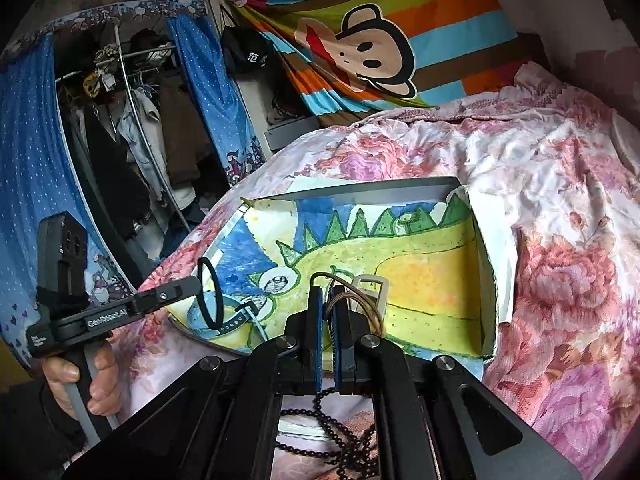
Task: Organize jewelry
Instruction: 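Carry the hair tie into the tray with the left tool while the right tool drops the ring in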
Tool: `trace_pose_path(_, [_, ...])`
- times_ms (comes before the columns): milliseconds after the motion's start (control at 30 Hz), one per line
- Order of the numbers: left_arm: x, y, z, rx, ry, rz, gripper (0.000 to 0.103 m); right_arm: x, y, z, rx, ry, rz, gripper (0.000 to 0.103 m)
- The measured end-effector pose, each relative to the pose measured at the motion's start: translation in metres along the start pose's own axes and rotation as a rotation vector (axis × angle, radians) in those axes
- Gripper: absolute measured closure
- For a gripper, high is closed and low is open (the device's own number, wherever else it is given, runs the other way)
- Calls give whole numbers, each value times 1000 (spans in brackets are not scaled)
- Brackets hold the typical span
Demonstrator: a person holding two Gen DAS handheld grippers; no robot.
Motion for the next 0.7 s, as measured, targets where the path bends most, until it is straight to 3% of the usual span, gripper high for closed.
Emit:
trace_pose_path(333, [0, 2, -2, 2, 4, 7, 99, -10, -15, 17, -20, -54, -36, 99])
trace_pose_path(700, [12, 11, 11, -27, -35, 49, 99, 15, 13, -11, 91, -40, 72, 99])
Point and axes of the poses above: each gripper's, at about its wrist camera, not at the fingertips, and x roughly the way its jaws point, z to its left, y to its underside, the point moved 10 cm from there along x, roughly the way its jaws point, and after that the axes turned 9 degrees about -z, right-handed, at the moved point
